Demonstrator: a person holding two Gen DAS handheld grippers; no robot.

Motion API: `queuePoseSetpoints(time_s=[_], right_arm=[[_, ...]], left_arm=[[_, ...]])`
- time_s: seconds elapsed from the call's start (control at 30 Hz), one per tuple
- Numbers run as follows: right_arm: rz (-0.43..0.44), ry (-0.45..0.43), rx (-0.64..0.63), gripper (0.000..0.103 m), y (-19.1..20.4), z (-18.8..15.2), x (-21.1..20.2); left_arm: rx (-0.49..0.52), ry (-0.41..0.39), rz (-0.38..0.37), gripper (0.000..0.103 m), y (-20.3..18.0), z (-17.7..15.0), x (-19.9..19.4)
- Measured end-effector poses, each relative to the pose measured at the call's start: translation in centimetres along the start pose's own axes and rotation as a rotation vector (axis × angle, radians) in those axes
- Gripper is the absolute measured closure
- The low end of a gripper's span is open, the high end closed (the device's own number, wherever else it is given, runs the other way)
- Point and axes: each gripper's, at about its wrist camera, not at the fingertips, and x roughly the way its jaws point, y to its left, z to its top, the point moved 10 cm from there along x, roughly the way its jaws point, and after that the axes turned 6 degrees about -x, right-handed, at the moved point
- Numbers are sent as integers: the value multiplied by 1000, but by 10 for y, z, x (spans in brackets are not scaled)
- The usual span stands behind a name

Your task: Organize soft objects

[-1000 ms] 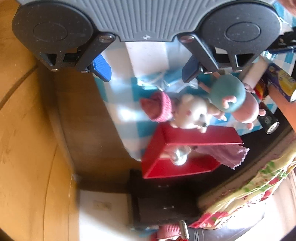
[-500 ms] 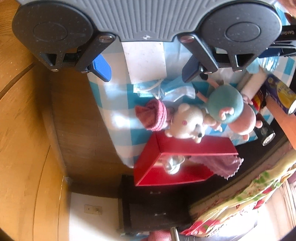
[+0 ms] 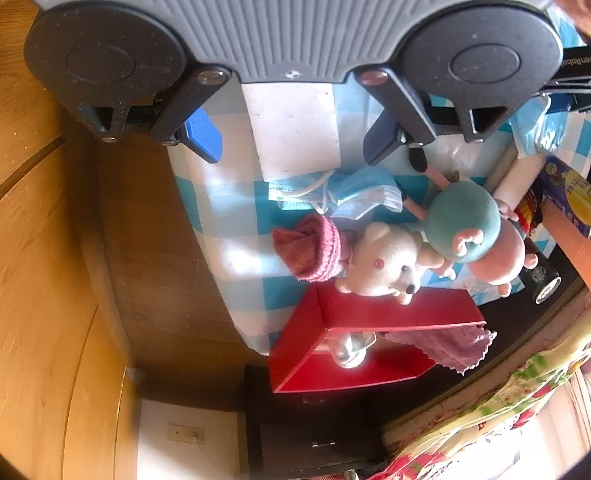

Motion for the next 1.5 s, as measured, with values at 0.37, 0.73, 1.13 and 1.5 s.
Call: queuePoseSetpoints(time_s=[0.37, 0.73, 1.13, 1.5], right_arm=[[23, -20, -75, 40, 29, 1, -3], [29, -9, -87, 40, 31, 0, -1], [33, 0, -98, 40, 33, -2, 0], [34, 2, -103, 40, 35, -3, 0]], left_arm=[[8, -34, -7, 28, -3, 6, -8], [15, -19, 7, 28, -3, 3, -3], [24, -11, 18, 27, -3, 2, -1], [32, -15, 17, 27, -4, 3, -1]])
